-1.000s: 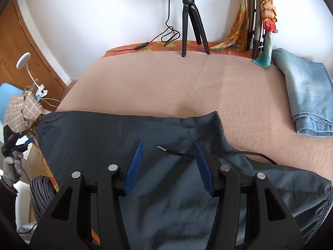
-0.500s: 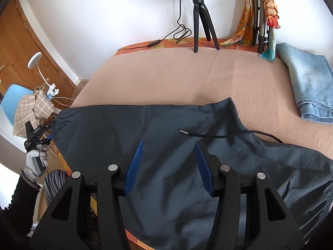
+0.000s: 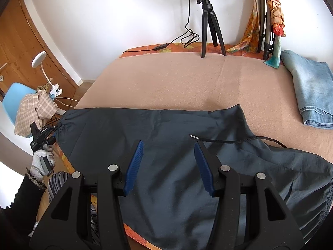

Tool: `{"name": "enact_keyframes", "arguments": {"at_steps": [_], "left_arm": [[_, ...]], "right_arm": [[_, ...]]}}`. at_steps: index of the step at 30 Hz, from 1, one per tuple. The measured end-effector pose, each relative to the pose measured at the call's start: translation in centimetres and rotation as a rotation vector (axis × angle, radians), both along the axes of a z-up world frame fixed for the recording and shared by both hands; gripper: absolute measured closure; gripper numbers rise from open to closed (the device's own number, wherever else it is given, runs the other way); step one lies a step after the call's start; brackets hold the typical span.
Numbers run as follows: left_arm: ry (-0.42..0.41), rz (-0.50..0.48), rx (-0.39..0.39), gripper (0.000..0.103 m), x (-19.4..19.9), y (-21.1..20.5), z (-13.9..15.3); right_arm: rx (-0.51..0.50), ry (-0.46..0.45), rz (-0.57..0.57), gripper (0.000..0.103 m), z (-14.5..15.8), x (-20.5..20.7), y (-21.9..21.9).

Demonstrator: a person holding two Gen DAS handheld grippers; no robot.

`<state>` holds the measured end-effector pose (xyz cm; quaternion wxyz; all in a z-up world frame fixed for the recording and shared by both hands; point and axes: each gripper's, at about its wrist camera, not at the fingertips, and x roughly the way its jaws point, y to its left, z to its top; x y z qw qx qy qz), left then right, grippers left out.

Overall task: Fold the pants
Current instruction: 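Grasp the elastic waistband of the dark grey pants with the left gripper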

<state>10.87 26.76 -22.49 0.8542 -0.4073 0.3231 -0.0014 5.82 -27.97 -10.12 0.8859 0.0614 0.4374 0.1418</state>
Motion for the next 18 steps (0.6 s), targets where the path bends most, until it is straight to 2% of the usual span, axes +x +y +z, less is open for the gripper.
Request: {"name": "enact_keyframes", "arguments": {"at_steps": [3,9,14,18], "left_arm": [[-0.027,-0.004,0.053,0.082,-0.1,-0.6,0.7],[-0.079,-0.048,0.227,0.083,0.1,-3.2,3.6],[-0.152,-0.165,0.378,0.083,0.3,-7.3,6.8],[-0.194,-0.294,0.459,0.083,0.5,-11.9,8.6]], "right_arm": [[0.006,0.002,0.0,0.049,0.1,-0.1,0.1],[0.032,0.015,0.012,0.049,-0.1,-0.2,0.7],[0.062,0.035,0.049,0.049,-0.8,0.1,2.2],[0.133,0.075,0.088,0.049,-1.7,0.9,3.9]]}}
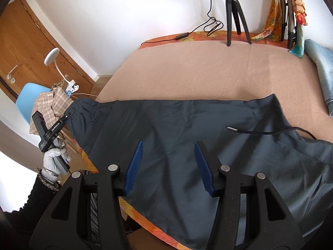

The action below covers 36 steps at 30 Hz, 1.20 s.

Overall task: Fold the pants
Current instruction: 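Grasp the elastic waistband of the dark grey pants with the left gripper, then grasp the waistband with the right gripper beside the left gripper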

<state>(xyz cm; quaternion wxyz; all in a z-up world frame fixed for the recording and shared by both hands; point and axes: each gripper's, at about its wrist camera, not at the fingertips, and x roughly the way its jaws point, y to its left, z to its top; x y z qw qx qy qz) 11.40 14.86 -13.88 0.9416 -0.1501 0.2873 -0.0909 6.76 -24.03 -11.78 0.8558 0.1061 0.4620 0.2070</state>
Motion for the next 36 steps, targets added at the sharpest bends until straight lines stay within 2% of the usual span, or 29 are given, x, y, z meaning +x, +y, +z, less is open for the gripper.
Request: {"name": "enact_keyframes", "arguments": {"at_steps": [6,9,11,14,16,20,22,24,26,28,30,34,36], "left_arm": [[0.018,-0.242,0.128,0.083,0.1,-8.3,0.3],[0.014,-0.356,0.304,0.083,-0.2,-12.6,0.2],[0.011,-0.418,0.347,0.083,-0.2,-14.4,0.4],[0.043,-0.489,0.338,0.083,0.3,-16.0,0.5],[0.054,-0.531,0.361,0.083,0.3,-16.8,0.5],[0.087,-0.604,0.362,0.083,0.1,-18.8,0.6],[0.09,-0.601,0.385,0.083,-0.1,-19.6,0.6],[0.128,-0.624,0.353,0.082,-0.1,-19.7,0.1],[0.179,-0.676,0.312,0.08,-0.7,-20.0,-0.8],[0.195,-0.723,0.353,0.077,-1.8,-21.0,-1.7],[0.22,-0.755,0.374,0.074,-2.6,-21.6,-2.3],[0.272,-0.796,0.327,0.07,-3.3,-21.0,-2.1],[0.247,-0.783,0.34,0.065,-3.6,-20.3,-1.4]], "right_arm": [[0.121,0.068,0.064,0.049,-2.0,1.9,3.7],[0.206,0.12,0.07,0.049,-3.6,3.2,5.2],[0.261,0.169,0.059,0.049,-5.0,4.2,6.0],[0.365,0.255,0.046,0.049,-7.3,5.6,7.4],[0.423,0.296,0.031,0.049,-8.6,6.3,8.1],[0.534,0.327,0.009,0.049,-9.8,6.9,8.9],[0.589,0.361,-0.002,0.047,-10.6,7.3,8.9],[0.629,0.385,-0.023,0.041,-11.5,7.6,8.6],[0.665,0.412,-0.055,0.041,-12.5,7.9,8.1],[0.686,0.422,-0.072,0.041,-13.3,7.9,7.8],[0.664,0.424,-0.071,0.041,-13.6,7.7,7.9],[0.631,0.422,-0.064,0.041,-13.4,7.1,8.4],[0.608,0.413,-0.061,0.041,-13.2,6.6,8.5]]}}
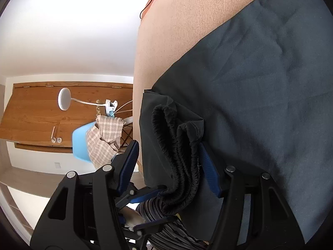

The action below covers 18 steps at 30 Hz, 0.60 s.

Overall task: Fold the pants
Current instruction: 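Grasp the waistband with the right gripper beside the left gripper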

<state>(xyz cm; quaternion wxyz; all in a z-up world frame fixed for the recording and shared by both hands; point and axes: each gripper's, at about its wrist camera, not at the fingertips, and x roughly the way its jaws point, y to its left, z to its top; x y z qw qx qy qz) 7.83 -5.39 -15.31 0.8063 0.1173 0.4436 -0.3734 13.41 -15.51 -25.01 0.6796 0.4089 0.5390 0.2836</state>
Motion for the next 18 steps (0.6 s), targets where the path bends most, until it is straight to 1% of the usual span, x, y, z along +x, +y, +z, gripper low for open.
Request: {"name": "enact_keyframes", "arguments": {"at_steps": [2,5,7,10,12,14,16,18], "left_arm": [[-0.028,0.029,-0.015,0.058,0.4,0.7,0.4],[0.01,0.068,-0.064,0.058,1.7,1.3,0.1],[0.049,0.039,-0.085,0.058,2.3,0.8,-0.5],[0.12,-0.045,-0.111,0.059,2.2,-0.4,-1.4],[0.156,-0.094,-0.093,0.059,1.7,-1.3,-2.0],[0.156,-0.117,-0.072,0.059,1.4,-2.1,-2.3],[0.158,-0.125,-0.097,0.059,1.0,-2.1,-1.8],[0.155,-0.123,-0.102,0.059,0.8,-1.9,-1.4]], "right_arm": [[-0.012,0.003,0.002,0.041,-0.2,-0.2,-0.2],[-0.007,0.015,-0.01,0.041,-0.5,-0.4,-0.2],[-0.018,0.019,-0.019,0.041,-0.5,-0.4,-0.3],[-0.025,0.026,-0.025,0.041,-0.4,-0.4,-0.6],[-0.039,0.021,-0.023,0.041,-0.2,-0.4,-0.6],[-0.057,0.024,-0.021,0.041,-0.2,-0.4,-0.5],[-0.072,0.026,-0.019,0.041,-0.3,-0.5,-0.3],[-0.091,0.018,-0.016,0.041,-0.2,-0.6,0.1]]}}
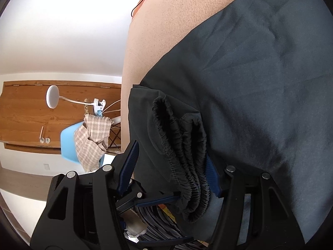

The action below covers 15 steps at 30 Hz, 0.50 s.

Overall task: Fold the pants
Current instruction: 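Grasp the waistband with the right gripper beside the left gripper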

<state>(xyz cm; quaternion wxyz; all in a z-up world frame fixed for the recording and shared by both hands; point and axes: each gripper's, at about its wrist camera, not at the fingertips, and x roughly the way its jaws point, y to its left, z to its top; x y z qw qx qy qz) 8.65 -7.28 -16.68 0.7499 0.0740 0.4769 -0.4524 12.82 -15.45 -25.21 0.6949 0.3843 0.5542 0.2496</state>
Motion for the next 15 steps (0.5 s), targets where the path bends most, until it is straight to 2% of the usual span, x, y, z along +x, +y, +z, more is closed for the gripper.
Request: {"name": "enact_keyframes", "arguments": {"at_steps": [3,4,5,6,10,15], "left_arm": [[-0.009,0.014,-0.004,0.059,-0.5,0.9,0.9],[-0.02,0.029,-0.002,0.059,-0.7,1.4,1.4],[-0.039,0.047,0.0,0.059,-0.8,2.0,2.0],[-0.059,0.069,0.0,0.059,-0.9,2.6,2.6],[-0.138,0.218,-0.006,0.057,-1.4,5.9,4.9],[-0.189,0.365,-0.001,0.058,-1.3,9.3,5.7]], "right_arm": [[-0.071,-0.018,0.03,0.045,0.7,0.0,0.9],[-0.114,-0.025,0.045,0.056,0.9,0.0,1.3],[-0.158,-0.034,0.065,0.073,1.1,0.0,1.8],[-0.191,-0.042,0.086,0.079,1.3,0.0,2.3],[-0.235,-0.097,0.105,0.084,2.4,-0.5,2.8],[-0.259,-0.172,0.105,0.085,5.4,-1.1,1.2]]}}
